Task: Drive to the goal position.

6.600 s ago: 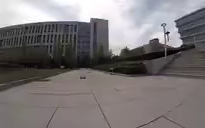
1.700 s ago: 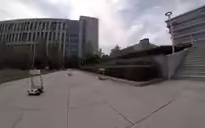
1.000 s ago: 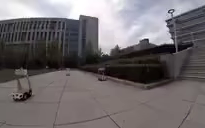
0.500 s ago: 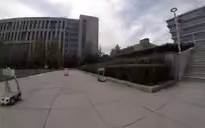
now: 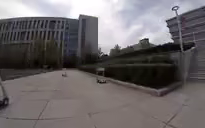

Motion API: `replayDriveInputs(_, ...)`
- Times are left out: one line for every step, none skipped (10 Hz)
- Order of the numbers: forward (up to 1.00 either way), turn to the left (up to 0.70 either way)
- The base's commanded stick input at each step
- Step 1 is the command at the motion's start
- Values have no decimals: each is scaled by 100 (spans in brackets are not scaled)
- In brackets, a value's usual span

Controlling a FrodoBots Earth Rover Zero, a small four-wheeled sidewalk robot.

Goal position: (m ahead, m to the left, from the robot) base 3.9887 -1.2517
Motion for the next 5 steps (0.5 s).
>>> replayDriveInputs(70,0)
replayDriveInputs(70,0)
replayDriveInputs(70,0)
replayDriveInputs(70,0)
replayDriveInputs(70,0)
